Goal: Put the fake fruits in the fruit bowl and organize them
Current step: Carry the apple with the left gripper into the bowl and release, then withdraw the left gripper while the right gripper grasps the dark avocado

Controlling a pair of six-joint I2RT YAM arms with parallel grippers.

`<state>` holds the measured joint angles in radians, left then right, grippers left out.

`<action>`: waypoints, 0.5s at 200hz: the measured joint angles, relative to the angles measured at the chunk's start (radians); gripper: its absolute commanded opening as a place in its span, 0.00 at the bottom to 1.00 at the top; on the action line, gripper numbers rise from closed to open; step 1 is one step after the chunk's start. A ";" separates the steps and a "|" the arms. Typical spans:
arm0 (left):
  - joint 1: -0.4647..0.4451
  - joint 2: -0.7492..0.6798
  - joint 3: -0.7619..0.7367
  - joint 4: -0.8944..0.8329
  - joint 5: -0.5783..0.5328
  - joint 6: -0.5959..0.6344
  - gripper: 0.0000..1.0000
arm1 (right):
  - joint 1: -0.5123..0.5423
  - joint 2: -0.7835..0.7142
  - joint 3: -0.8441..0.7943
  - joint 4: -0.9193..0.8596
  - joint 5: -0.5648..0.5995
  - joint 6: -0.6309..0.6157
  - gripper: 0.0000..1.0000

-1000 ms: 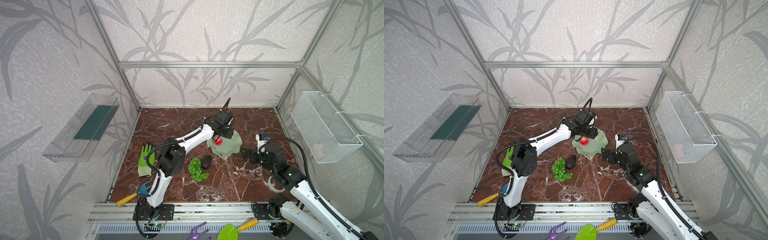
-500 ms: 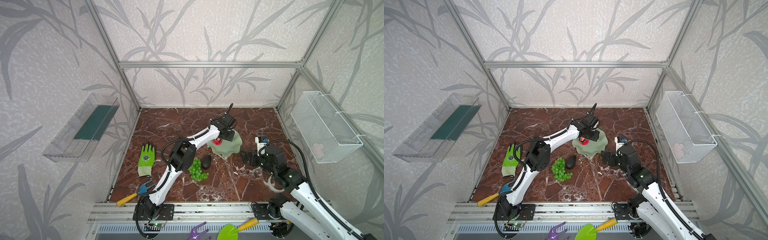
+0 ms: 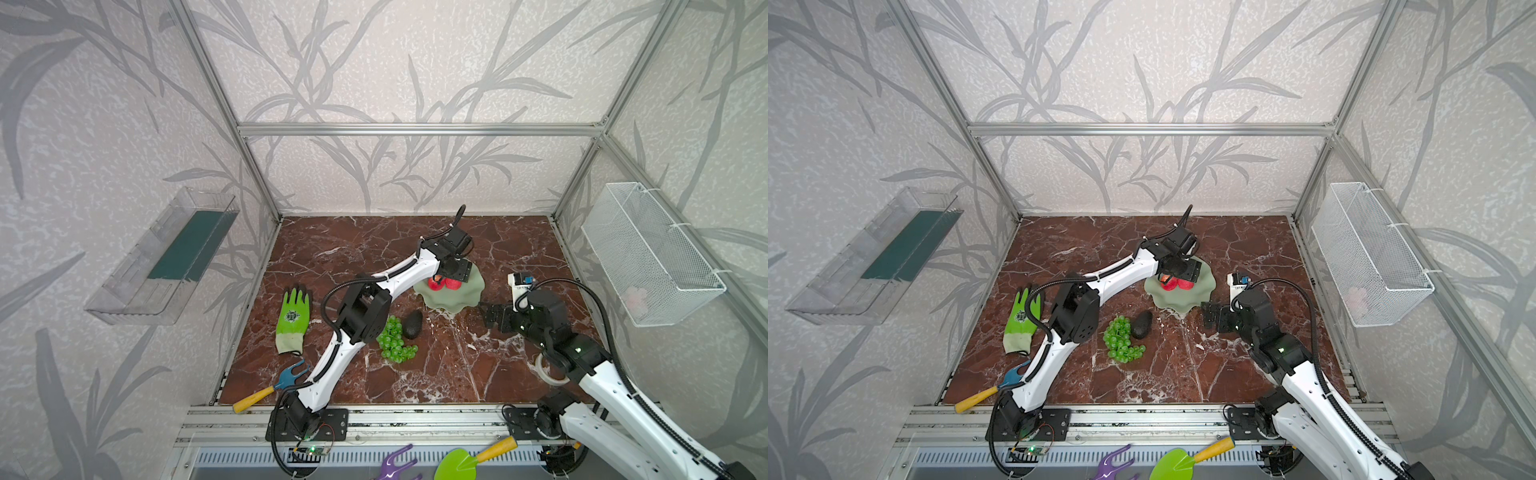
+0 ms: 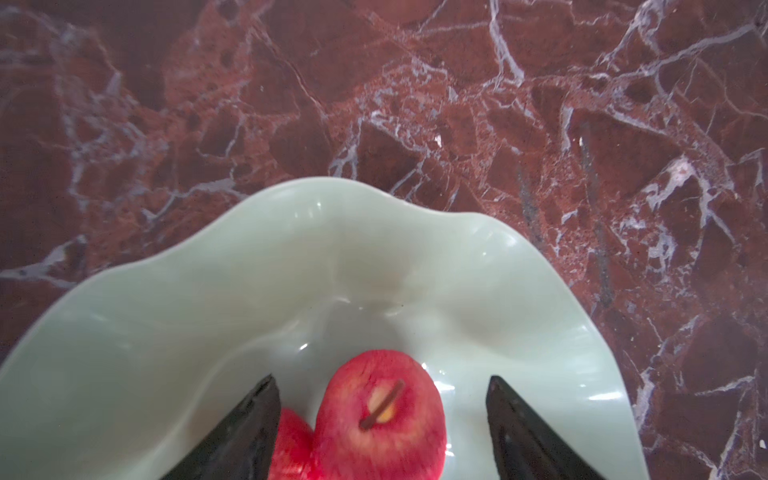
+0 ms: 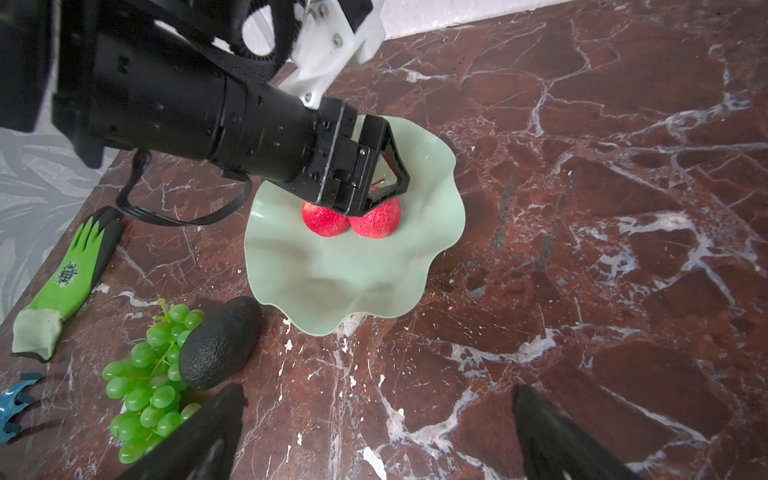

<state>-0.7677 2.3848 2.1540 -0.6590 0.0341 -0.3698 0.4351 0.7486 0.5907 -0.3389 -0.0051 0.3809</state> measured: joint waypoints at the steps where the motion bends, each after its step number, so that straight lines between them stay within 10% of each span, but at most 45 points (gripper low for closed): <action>1: 0.000 -0.006 -0.001 0.000 -0.004 0.000 0.79 | 0.000 0.002 0.003 0.000 -0.001 -0.001 0.97; 33: 0.005 -0.247 -0.150 0.037 -0.125 0.005 0.81 | 0.014 0.075 0.057 0.005 -0.026 0.000 0.94; 100: 0.095 -1.144 -1.017 0.413 -0.387 0.019 0.89 | 0.373 0.341 0.158 0.033 0.072 0.101 0.92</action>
<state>-0.6731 1.2404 1.1374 -0.2459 -0.3527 -0.3508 0.8085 1.0893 0.7490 -0.3061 0.0669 0.4816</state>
